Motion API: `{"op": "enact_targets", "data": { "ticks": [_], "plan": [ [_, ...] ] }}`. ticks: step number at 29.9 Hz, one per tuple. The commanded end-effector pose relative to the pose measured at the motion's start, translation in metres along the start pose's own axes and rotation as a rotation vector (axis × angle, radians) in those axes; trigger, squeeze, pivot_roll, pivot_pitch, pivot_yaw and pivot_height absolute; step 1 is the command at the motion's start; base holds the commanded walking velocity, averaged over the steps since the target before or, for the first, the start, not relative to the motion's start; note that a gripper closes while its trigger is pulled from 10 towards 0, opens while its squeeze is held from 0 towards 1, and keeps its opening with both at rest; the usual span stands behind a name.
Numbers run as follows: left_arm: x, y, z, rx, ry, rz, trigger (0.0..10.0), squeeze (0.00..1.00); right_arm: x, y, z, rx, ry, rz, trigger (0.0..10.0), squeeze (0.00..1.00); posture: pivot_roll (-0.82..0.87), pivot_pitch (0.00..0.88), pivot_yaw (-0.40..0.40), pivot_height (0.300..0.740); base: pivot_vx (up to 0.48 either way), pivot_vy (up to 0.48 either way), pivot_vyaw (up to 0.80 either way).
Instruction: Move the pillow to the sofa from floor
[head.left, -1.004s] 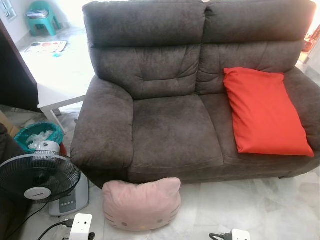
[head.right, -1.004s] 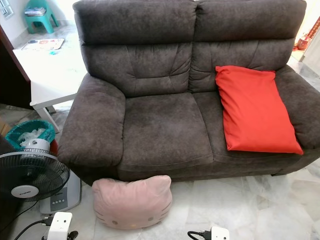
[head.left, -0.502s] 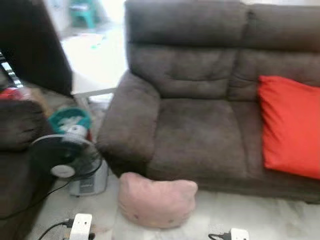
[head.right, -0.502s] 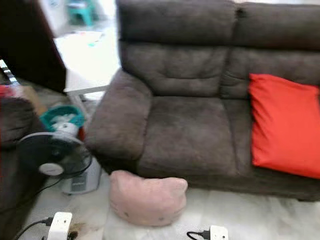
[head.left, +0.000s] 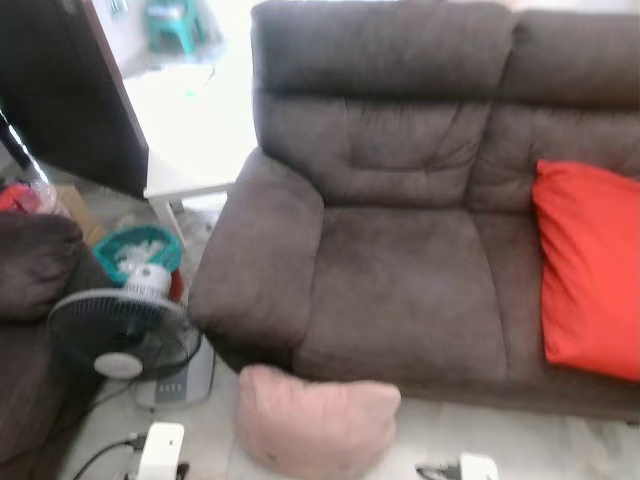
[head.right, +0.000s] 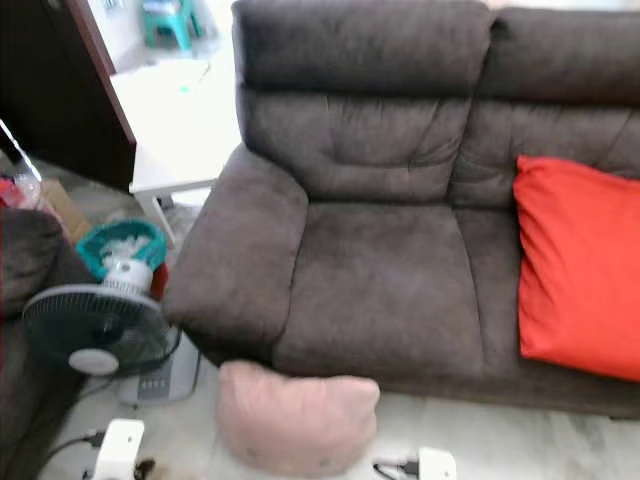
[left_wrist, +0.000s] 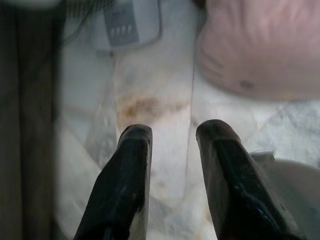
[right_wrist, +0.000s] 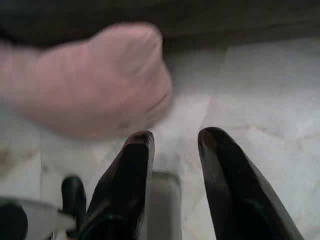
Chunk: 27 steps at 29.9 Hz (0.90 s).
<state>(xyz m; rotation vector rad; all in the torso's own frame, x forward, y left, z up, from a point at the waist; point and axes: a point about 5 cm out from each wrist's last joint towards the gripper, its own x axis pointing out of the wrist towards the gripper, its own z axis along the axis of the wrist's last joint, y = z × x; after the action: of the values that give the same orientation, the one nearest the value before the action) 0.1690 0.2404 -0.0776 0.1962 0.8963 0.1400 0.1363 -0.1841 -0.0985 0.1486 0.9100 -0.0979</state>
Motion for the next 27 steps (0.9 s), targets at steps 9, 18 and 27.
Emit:
{"op": "enact_targets", "data": {
  "ticks": [9,18,27],
  "plan": [
    [0.0003,-0.0084,0.0006,0.016,0.002,-0.017,10.0,0.0,-0.0044,-0.0121,-0.0085,0.005,0.03,-0.035,10.0,0.0,0.03,0.029,-0.015,0.74,0.16,0.0,0.0],
    [0.0005,-0.0086,0.0011,0.017,0.0,-0.015,10.0,0.0,-0.0043,-0.0125,-0.0082,0.006,0.029,-0.037,10.0,0.0,0.03,0.028,-0.016,0.74,0.0,0.0,0.0],
    [0.0005,-0.0084,0.0008,0.009,0.004,-0.015,10.0,0.0,-0.0042,-0.0123,-0.0081,0.009,0.028,-0.041,10.0,0.0,0.03,0.029,-0.016,0.74,0.0,0.0,0.0]
  ]
}}
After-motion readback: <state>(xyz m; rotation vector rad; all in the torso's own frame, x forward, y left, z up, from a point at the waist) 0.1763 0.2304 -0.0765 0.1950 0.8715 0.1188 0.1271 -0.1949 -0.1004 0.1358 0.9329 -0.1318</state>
